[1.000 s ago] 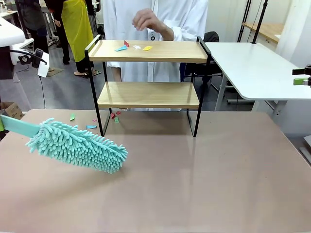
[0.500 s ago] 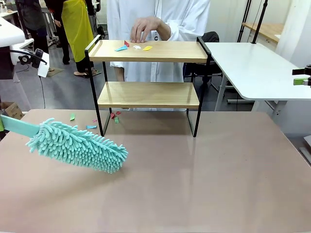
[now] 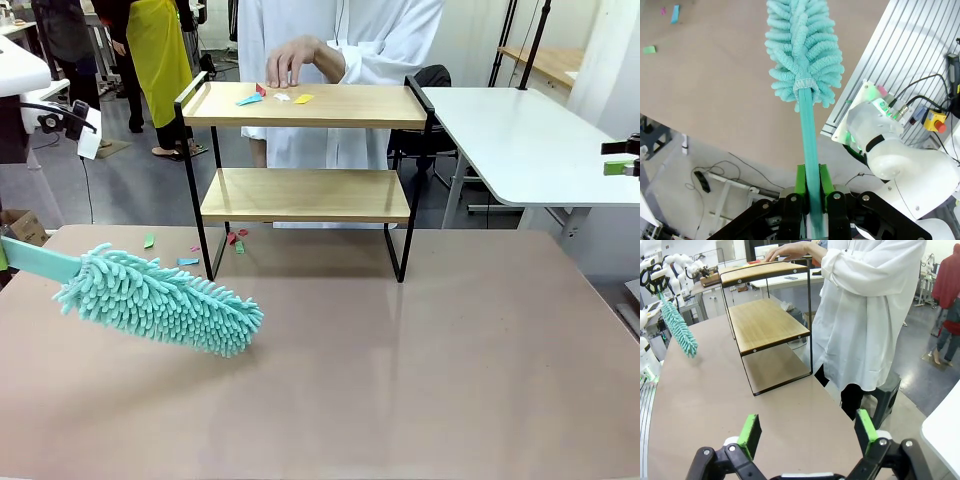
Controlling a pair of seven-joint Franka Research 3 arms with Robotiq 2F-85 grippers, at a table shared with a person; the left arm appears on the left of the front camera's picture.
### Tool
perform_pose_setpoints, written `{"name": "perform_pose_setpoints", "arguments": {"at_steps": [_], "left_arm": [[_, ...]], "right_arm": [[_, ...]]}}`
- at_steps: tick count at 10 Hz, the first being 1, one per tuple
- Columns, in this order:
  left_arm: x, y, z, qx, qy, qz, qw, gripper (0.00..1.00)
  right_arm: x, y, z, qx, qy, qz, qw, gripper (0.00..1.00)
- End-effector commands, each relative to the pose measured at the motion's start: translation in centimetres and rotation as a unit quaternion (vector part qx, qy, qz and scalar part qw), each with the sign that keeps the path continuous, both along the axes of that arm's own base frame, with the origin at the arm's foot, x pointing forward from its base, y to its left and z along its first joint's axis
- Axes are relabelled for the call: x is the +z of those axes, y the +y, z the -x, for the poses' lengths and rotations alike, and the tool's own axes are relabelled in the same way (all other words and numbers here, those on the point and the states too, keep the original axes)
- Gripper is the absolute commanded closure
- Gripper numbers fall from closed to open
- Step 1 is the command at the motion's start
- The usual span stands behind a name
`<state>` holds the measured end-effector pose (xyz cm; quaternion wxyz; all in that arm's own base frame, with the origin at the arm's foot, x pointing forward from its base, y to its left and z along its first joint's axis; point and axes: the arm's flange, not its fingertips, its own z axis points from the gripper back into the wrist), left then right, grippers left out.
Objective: Clean the shelf.
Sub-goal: Clean the specific section of the Shelf indicated by the human with the Duster.
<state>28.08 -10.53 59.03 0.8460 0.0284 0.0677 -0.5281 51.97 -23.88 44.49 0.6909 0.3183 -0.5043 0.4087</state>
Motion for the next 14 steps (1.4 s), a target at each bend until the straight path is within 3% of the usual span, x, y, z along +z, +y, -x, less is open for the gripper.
{"name": "perform_pose_setpoints", "arguments": {"at_steps": [1,7,8,10,12,14], "left_arm": [[-0.1,0.2,0.3,0.002,-0.002,0.011,1.000,0.87],[0.0,0.0,0.0,0.000,0.000,0.000,1.000,0.87],[0.7,0.1,0.0,-0.018,-0.011,0.072,0.997,0.87],[2.0,-0.1,0.4,-0.025,-0.017,0.140,0.990,0.87],[3.9,-1.7,0.6,-0.028,-0.013,0.223,0.974,0.87],[6.5,-4.6,1.1,0.008,-0.016,0.310,0.950,0.87]], "right_arm": [[0.2,0.2,-0.1,-0.002,-0.002,0.004,1.000,0.00],[0.2,0.2,-0.1,-0.002,-0.002,0.004,1.000,0.00],[0.2,0.2,-0.1,-0.002,-0.002,0.004,1.000,0.00],[0.2,0.2,-0.1,-0.002,-0.002,0.004,1.000,0.00],[0.2,0.2,-0.1,-0.002,-0.002,0.004,1.000,0.00],[0.2,0.2,-0.1,-0.002,-0.002,0.004,1.000,0.00]]}}
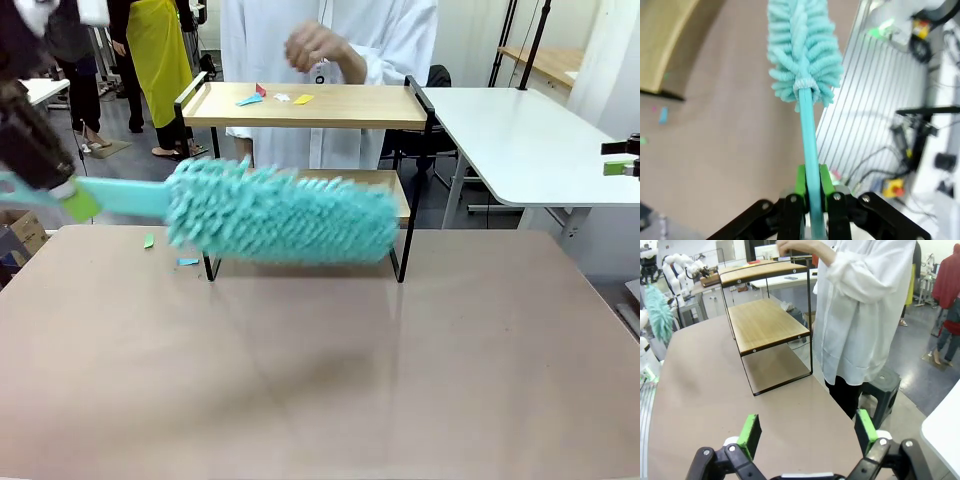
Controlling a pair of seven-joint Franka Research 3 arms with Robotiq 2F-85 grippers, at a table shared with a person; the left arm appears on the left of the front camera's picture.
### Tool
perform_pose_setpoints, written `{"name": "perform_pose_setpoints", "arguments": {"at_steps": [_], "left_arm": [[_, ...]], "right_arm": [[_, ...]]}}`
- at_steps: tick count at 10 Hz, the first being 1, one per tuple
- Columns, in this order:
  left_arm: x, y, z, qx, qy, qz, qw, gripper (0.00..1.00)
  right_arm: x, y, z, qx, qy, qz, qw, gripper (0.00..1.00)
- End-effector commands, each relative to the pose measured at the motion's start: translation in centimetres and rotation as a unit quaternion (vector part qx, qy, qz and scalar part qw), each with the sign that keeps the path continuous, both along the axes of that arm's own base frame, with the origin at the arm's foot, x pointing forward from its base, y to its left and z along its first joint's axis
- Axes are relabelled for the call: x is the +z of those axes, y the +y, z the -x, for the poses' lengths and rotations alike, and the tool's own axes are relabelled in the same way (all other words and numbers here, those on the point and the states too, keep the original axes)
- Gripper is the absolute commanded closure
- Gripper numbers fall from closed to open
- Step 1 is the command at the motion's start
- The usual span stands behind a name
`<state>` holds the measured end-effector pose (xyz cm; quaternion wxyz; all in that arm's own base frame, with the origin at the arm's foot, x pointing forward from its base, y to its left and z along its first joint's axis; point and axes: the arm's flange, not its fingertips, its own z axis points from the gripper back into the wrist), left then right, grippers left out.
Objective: Clean the shelf.
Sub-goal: Clean the specific section of the Shelf indicated by the human with the Duster.
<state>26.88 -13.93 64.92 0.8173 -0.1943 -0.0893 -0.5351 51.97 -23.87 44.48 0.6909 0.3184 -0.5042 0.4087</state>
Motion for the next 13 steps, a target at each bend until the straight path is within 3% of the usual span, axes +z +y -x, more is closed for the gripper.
{"name": "perform_pose_setpoints", "arguments": {"at_steps": [1,2,4,7,9,13], "left_arm": [[2.7,-3.2,0.3,0.046,0.010,0.078,0.996,0.87],[4.2,-4.9,0.8,0.086,0.005,0.090,0.992,0.87],[7.6,-9.5,1.1,0.218,-0.022,0.074,0.973,0.87],[11.4,-17.9,0.5,0.339,-0.068,0.051,0.937,0.87],[13.1,-22.7,-2.0,0.431,-0.111,0.026,0.895,0.87],[12.4,-30.3,-6.9,0.464,-0.108,0.020,0.879,0.87]], "right_arm": [[0.2,0.2,-0.1,-0.002,-0.002,0.004,1.000,0.00],[0.2,0.2,-0.1,-0.002,-0.002,0.004,1.000,0.00],[0.2,0.2,-0.1,-0.002,-0.002,0.004,1.000,0.00],[0.2,0.2,-0.1,-0.002,-0.002,0.004,1.000,0.00],[0.2,0.2,-0.1,-0.002,-0.002,0.004,1.000,0.00],[0.2,0.2,-0.1,-0.002,-0.002,0.004,1.000,0.00]]}}
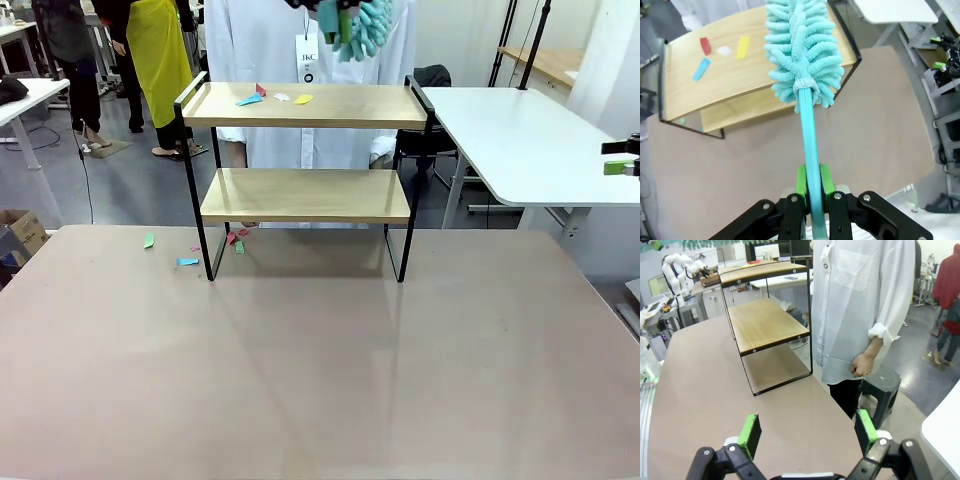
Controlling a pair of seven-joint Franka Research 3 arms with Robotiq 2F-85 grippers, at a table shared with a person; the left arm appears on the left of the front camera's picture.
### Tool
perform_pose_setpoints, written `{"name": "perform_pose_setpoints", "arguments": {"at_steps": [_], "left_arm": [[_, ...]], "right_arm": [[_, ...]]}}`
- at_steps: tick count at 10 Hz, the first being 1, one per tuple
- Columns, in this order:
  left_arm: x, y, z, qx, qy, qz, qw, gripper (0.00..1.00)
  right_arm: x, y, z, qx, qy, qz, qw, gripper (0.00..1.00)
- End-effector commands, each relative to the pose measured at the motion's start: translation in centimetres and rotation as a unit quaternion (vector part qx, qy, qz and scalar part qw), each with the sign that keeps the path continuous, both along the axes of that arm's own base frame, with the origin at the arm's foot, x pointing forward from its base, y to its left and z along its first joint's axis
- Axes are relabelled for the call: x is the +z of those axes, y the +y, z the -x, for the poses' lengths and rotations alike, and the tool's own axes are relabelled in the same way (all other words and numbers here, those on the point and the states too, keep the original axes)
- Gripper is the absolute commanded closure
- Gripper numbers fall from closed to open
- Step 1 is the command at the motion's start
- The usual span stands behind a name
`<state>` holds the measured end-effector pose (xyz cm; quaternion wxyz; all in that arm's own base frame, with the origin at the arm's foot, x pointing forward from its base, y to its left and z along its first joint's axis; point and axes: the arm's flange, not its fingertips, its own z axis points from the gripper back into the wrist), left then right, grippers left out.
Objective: Clean the shelf.
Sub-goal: Clean the specific section of the Shelf indicated by the human with the Duster.
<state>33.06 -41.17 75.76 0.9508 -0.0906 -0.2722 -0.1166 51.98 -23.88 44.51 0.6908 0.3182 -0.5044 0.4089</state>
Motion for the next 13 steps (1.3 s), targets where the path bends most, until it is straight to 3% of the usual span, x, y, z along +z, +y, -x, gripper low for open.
{"name": "perform_pose_setpoints", "arguments": {"at_steps": [1,4,9,10,11,13], "left_arm": [[0.8,-4.2,-1.7,0.007,0.015,-0.002,1.000,0.87],[-2.8,-6.4,-2.2,0.029,0.029,-0.021,0.999,0.87],[-8.3,-7.4,-1.1,0.046,0.015,-0.044,0.998,0.87],[-9.0,-7.3,-1.4,0.019,0.032,-0.054,0.998,0.87],[-7.2,-7.9,-1.4,0.034,0.023,-0.048,0.998,0.87],[-8.2,-8.1,-1.4,0.031,0.027,-0.053,0.998,0.87]], "right_arm": [[0.2,0.2,-0.1,-0.002,-0.002,0.004,1.000,0.00],[0.2,0.2,-0.1,-0.002,-0.002,0.004,1.000,0.00],[0.2,0.2,-0.1,-0.002,-0.002,0.004,1.000,0.00],[0.2,0.2,-0.1,-0.002,-0.002,0.004,1.000,0.00],[0.2,0.2,-0.1,-0.002,-0.002,0.004,1.000,0.00],[0.2,0.2,-0.1,-0.002,-0.002,0.004,1.000,0.00]]}}
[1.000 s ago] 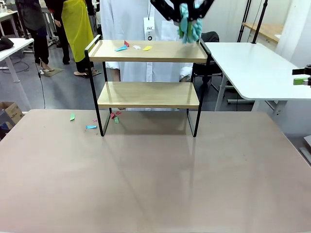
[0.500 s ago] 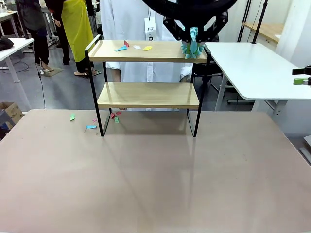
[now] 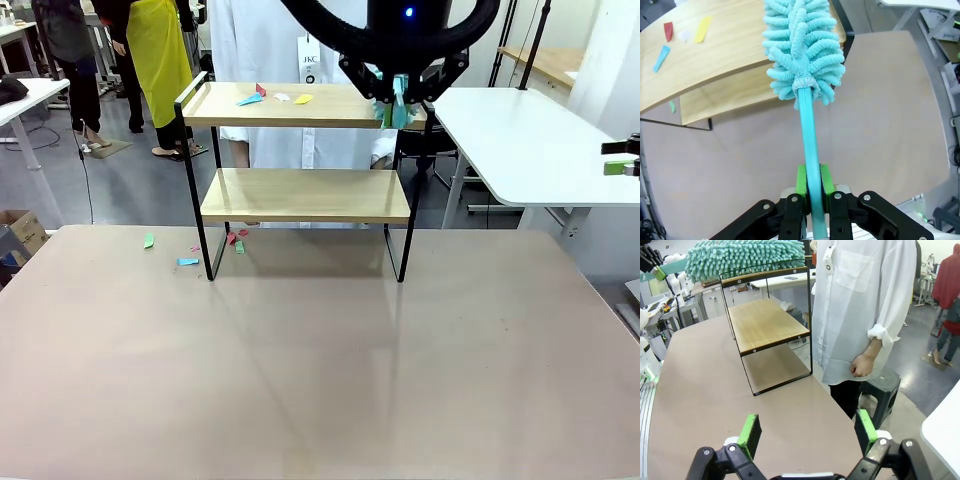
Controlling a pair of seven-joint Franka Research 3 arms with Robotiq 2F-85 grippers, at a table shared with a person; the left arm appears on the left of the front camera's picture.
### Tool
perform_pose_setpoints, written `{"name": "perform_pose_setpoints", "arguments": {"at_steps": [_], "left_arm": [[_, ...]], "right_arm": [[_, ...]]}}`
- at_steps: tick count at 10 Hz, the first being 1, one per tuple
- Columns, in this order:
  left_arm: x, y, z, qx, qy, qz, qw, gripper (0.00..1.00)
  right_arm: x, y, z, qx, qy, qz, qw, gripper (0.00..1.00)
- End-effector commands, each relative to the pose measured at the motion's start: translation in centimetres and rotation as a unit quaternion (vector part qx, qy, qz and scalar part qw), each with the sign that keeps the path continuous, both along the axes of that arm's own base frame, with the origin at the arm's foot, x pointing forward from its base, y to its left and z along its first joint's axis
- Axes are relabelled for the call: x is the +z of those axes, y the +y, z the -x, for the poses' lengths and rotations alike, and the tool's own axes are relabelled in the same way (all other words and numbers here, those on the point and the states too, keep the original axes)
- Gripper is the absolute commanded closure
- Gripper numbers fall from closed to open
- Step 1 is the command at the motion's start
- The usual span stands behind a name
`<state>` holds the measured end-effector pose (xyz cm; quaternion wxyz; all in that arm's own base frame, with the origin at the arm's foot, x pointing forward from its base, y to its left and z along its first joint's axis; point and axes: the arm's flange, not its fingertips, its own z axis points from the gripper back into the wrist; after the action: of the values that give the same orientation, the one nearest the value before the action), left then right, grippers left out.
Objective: Clean the shelf.
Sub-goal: Clean the specific section of the Shelf indicated by the human with the Duster.
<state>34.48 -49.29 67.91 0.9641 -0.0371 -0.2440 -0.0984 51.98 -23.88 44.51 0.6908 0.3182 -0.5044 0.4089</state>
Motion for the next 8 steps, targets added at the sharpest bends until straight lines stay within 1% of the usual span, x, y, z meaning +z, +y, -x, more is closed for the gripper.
{"name": "perform_pose_setpoints", "arguments": {"at_steps": [1,2,4,5,8], "left_arm": [[-0.1,1.3,-0.4,0.014,0.018,-0.021,1.000,0.87],[-0.2,2.3,-1.0,0.023,0.039,-0.032,0.998,0.87],[-0.6,4.1,-2.3,0.037,0.062,-0.048,0.996,0.87],[-0.7,5.3,-2.6,0.048,0.067,-0.055,0.995,0.87],[-1.1,8.7,-3.4,0.072,0.075,-0.116,0.988,0.87]], "right_arm": [[0.2,0.2,-0.1,-0.002,-0.002,0.004,1.000,0.00],[0.2,0.2,-0.1,-0.002,-0.002,0.004,1.000,0.00],[0.2,0.2,-0.1,-0.002,-0.002,0.004,1.000,0.00],[0.2,0.2,-0.1,-0.002,-0.002,0.004,1.000,0.00],[0.2,0.2,-0.1,-0.002,-0.002,0.004,1.000,0.00]]}}
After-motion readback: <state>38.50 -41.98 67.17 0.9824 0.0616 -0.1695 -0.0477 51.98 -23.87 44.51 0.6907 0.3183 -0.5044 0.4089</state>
